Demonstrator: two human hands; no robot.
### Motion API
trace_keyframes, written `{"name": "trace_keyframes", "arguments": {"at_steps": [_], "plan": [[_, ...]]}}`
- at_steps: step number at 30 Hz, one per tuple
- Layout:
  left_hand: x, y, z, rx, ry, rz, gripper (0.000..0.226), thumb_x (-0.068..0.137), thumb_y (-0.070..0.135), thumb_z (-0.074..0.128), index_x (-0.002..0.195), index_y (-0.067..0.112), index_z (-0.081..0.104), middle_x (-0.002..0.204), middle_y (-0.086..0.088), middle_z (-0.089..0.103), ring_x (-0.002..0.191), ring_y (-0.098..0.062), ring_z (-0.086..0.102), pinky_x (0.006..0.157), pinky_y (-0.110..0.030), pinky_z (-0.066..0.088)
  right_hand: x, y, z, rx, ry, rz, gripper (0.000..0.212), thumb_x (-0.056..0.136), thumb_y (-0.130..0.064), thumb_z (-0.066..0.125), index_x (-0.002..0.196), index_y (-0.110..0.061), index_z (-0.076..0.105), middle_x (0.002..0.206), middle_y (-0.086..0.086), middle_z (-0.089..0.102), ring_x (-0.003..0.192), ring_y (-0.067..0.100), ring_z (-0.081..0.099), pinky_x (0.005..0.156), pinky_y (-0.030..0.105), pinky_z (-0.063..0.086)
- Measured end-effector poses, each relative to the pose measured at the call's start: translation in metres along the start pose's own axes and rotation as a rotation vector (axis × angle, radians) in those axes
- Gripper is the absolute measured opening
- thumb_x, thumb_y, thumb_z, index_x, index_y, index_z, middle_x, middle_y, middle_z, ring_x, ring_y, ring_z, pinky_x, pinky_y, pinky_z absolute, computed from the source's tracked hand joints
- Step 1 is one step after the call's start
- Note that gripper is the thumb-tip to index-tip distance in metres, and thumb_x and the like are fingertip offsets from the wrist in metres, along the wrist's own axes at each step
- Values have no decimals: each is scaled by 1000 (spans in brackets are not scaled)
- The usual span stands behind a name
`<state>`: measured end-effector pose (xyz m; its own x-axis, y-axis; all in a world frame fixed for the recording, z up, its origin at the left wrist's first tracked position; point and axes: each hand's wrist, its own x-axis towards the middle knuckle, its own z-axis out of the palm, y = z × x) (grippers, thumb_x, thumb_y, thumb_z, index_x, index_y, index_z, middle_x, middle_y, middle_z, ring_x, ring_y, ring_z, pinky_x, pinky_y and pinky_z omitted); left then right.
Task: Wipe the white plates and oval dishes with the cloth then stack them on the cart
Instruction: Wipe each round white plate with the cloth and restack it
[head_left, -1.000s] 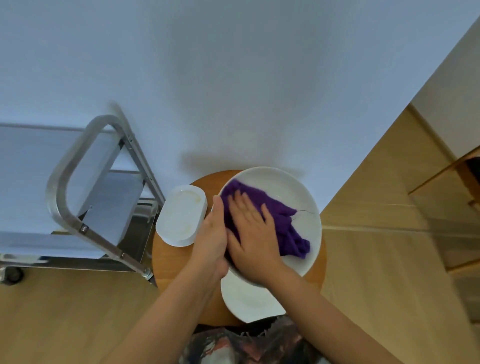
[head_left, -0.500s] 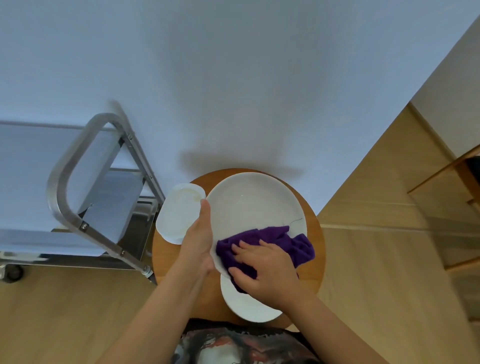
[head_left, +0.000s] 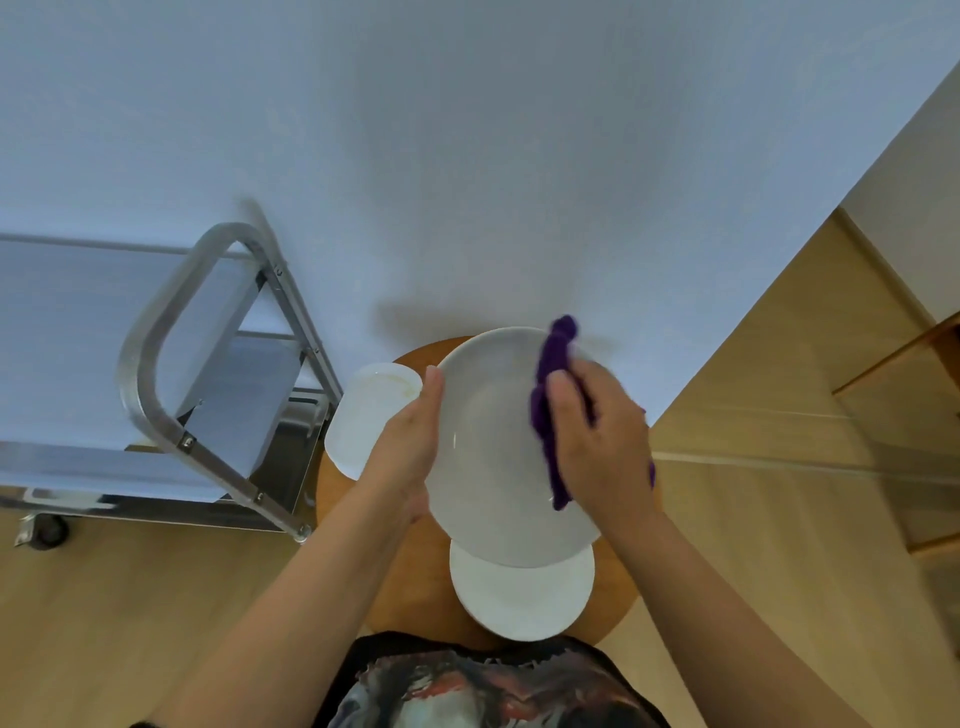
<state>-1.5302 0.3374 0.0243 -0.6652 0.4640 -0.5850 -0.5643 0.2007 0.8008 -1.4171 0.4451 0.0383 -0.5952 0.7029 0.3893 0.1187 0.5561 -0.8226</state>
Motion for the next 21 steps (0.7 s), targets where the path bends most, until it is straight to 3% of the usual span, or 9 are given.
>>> {"name": "trace_keyframes", "arguments": {"at_steps": [1, 2, 4, 5, 7, 10, 12, 15, 21], "plan": [[0, 1, 2, -8, -51, 24, 43, 85, 68, 45, 92, 32, 67, 103, -5, 70, 100, -28, 63, 91, -49, 50, -4, -1, 7, -137, -194, -101, 23, 92, -44, 42, 104, -35, 59, 105, -15, 63, 104, 5, 56, 90, 24, 42], [-1, 2, 5, -3, -76, 42, 46, 85, 68, 45, 94, 30, 70, 103, -4, 72, 102, -27, 64, 94, -49, 49, -12, 2, 12, -329, -419, -199, 40, 93, -49, 39, 129, -35, 49, 137, -8, 50, 132, 13, 39, 111, 37, 27], [-3, 4, 6, 37, -39, 30, 45, 84, 68, 46, 93, 31, 69, 100, -1, 72, 101, -24, 63, 94, -48, 50, -21, 18, 18, -645, -708, -381, 64, 94, -60, 29, 150, -32, 15, 160, -1, 8, 145, 17, -12, 113, 46, -18], [-2, 3, 6, 60, -15, 13, 42, 84, 68, 46, 91, 32, 67, 99, -1, 71, 100, -24, 62, 93, -48, 50, -19, 24, 18, -715, -751, -460, 67, 93, -62, 24, 151, -31, 9, 160, 0, 2, 141, 16, -19, 108, 45, -26], [-3, 1, 4, 89, -26, -18, 39, 84, 67, 47, 91, 33, 66, 102, -3, 69, 100, -26, 62, 91, -49, 51, -9, 30, 14, -751, -767, -582, 68, 93, -64, 22, 151, -29, 15, 159, 5, 12, 144, 20, -7, 108, 46, -22], [-6, 3, 5, 41, -103, 13, 42, 86, 65, 47, 99, 31, 69, 102, -5, 72, 101, -28, 64, 89, -49, 53, 6, 33, 7, -777, -705, -706, 68, 89, -63, 33, 144, -24, 37, 151, 10, 35, 141, 29, 27, 113, 53, 3], [-7, 8, 5, -20, -143, 56, 48, 87, 65, 45, 104, 27, 69, 103, -7, 73, 101, -30, 66, 88, -50, 53, 12, 37, 3, -736, -619, -594, 71, 86, -62, 35, 144, -21, 39, 151, 11, 34, 141, 30, 26, 114, 53, 9], [-6, 16, 4, -50, -88, 63, 55, 84, 69, 44, 106, 24, 66, 103, -9, 72, 98, -33, 67, 87, -53, 53, 13, 39, 0, -717, -485, -291, 79, 85, -67, 19, 150, -23, 20, 158, 5, 15, 146, 24, 8, 116, 44, -6], [-6, 17, 12, -134, 46, 149, 46, 85, 67, 46, 93, 26, 65, 83, -2, 73, 88, -27, 68, 71, -39, 57, -37, 28, 15, -639, -519, 41, 88, 77, -72, -6, 150, -24, -14, 159, 3, -14, 144, 19, -17, 112, 38, -18]]}}
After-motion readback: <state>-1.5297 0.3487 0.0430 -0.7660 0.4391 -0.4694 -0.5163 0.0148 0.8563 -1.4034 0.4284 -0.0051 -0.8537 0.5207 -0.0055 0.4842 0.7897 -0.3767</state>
